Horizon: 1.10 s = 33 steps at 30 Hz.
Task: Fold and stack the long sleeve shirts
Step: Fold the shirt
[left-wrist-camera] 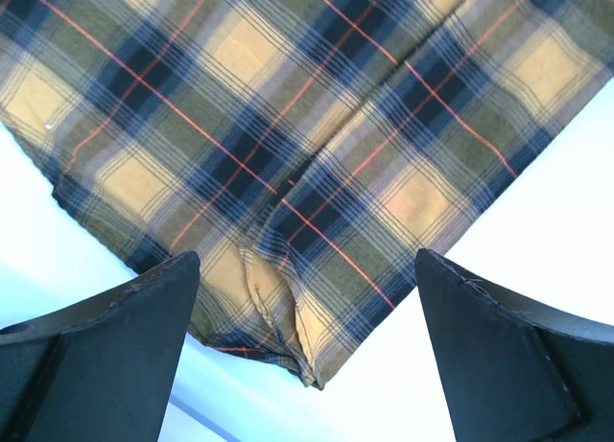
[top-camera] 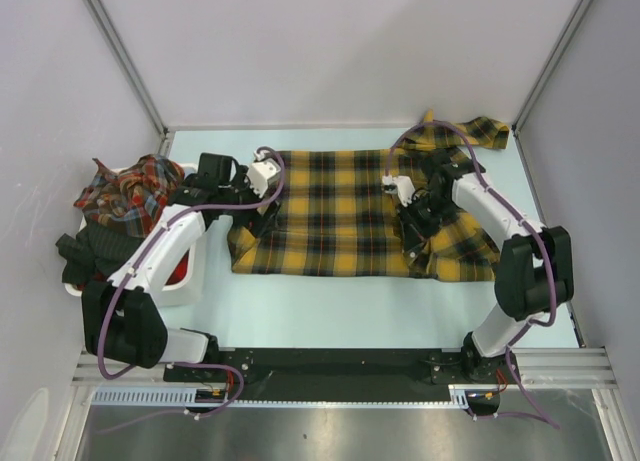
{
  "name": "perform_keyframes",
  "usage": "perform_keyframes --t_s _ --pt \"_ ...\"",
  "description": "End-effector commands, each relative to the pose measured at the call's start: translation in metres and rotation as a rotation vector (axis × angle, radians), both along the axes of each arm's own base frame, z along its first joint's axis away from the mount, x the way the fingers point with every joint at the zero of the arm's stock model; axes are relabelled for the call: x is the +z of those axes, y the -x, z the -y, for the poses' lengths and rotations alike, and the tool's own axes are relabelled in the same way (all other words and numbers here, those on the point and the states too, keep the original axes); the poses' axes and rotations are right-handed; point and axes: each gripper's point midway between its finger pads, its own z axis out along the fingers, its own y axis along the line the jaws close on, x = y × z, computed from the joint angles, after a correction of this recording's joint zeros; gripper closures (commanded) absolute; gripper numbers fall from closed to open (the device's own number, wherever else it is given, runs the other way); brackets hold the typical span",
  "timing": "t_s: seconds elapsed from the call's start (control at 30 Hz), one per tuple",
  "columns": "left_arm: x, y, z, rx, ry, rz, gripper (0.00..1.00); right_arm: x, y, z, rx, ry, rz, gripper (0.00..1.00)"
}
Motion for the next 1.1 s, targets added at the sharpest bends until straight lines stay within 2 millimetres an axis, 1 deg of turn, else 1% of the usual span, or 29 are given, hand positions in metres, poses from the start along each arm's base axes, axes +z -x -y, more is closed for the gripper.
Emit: perform_keyframes --t_s 0.0,0.03,0.1,0.17,0.2,0.23,0.27,0.3,0.33,0.4,0.43,0.47,0.5,0.53,0.57,0.6,0.63,0.67,0.7,0.73,0.8,0.83,0.87,0.9,0.93,1.0,1.03,1.07 --pt "0.031 -0.005 0.001 0.060 0.115 -0.002 0.01 0.016 -0.015 -0.054 0.010 -0.235 -0.063 1.00" --pt "0.031 -0.004 0.000 0.082 0.141 -0.027 0.00 0.022 -0.016 -0.064 0.004 -0.277 -0.078 1.00" --pt "0.031 -0.002 -0.002 0.112 0.191 -0.068 0.01 0.026 -0.028 -0.083 0.019 -0.329 -0.063 1.00" --pt "0.027 0.002 -0.001 0.143 0.237 -0.119 0.01 0.033 -0.030 -0.099 0.017 -0.377 -0.085 1.00" --pt "0.023 0.007 0.000 0.142 0.260 -0.153 0.00 0.034 -0.036 -0.109 0.021 -0.403 -0.075 1.00" --pt "0.023 0.010 0.002 0.145 0.277 -0.168 0.01 0.038 -0.035 -0.121 0.039 -0.429 -0.074 1.00" --pt "0.021 0.014 0.003 0.145 0.285 -0.182 0.00 0.041 -0.039 -0.132 0.038 -0.450 -0.067 1.00" --pt "0.015 0.018 0.004 0.148 0.292 -0.198 0.01 0.043 -0.038 -0.141 0.048 -0.469 -0.072 1.00" --pt "0.016 0.021 0.005 0.158 0.307 -0.203 0.01 0.041 -0.036 -0.154 0.072 -0.478 -0.077 1.00" --pt "0.012 0.022 0.003 0.185 0.314 -0.206 0.01 0.041 -0.040 -0.173 0.070 -0.508 -0.076 1.00" --pt "0.011 0.022 0.002 0.202 0.320 -0.215 0.01 0.036 -0.040 -0.183 0.067 -0.513 -0.091 1.00" --pt "0.009 0.022 0.000 0.219 0.326 -0.230 0.01 0.040 -0.040 -0.200 0.093 -0.542 -0.065 1.00" --pt "0.007 0.020 -0.008 0.250 0.336 -0.242 0.01 0.042 -0.039 -0.210 0.074 -0.556 -0.092 1.00" --pt "0.005 0.020 -0.011 0.279 0.357 -0.265 0.01 0.037 -0.040 -0.219 0.073 -0.565 -0.102 1.00" --pt "0.003 0.018 -0.015 0.299 0.368 -0.278 0.01 0.041 -0.041 -0.236 0.095 -0.602 -0.070 1.00" --pt "0.000 0.017 -0.021 0.329 0.375 -0.293 0.01 0.042 -0.042 -0.244 0.065 -0.615 -0.096 1.00" --pt "-0.002 0.014 -0.032 0.367 0.381 -0.295 0.01 0.041 -0.044 -0.259 0.082 -0.639 -0.076 1.00" --pt "-0.005 0.014 -0.038 0.390 0.382 -0.308 0.02 0.038 -0.045 -0.266 0.074 -0.643 -0.080 1.00" --pt "-0.007 0.014 -0.040 0.395 0.383 -0.316 0.02 0.038 -0.047 -0.272 0.060 -0.653 -0.096 1.00" --pt "-0.008 0.015 -0.042 0.404 0.385 -0.325 0.03 0.031 -0.051 -0.281 0.056 -0.661 -0.100 1.00" --pt "-0.012 0.018 -0.043 0.425 0.401 -0.353 0.04 0.035 -0.052 -0.296 0.039 -0.684 -0.115 1.00" --pt "-0.014 0.020 -0.043 0.431 0.406 -0.365 0.04 0.037 -0.057 -0.303 0.043 -0.712 -0.088 1.00" --pt "-0.016 0.022 -0.043 0.434 0.415 -0.380 0.05 0.036 -0.059 -0.310 0.033 -0.717 -0.079 1.00" --pt "-0.018 0.023 -0.043 0.442 0.419 -0.387 0.05 0.038 -0.061 -0.316 0.006 -0.729 -0.094 1.00" --pt "-0.019 0.023 -0.045 0.451 0.420 -0.391 0.06 0.046 -0.069 -0.323 0.004 -0.769 -0.059 1.00" --pt "-0.022 0.023 -0.046 0.464 0.420 -0.398 0.06 0.051 -0.075 -0.332 -0.030 -0.796 -0.051 1.00" --pt "-0.023 0.023 -0.047 0.469 0.420 -0.401 0.07 0.059 -0.080 -0.337 -0.047 -0.830 -0.045 1.00" --pt "-0.024 0.023 -0.048 0.476 0.419 -0.405 0.07 0.055 -0.084 -0.340 -0.069 -0.829 -0.041 1.00"
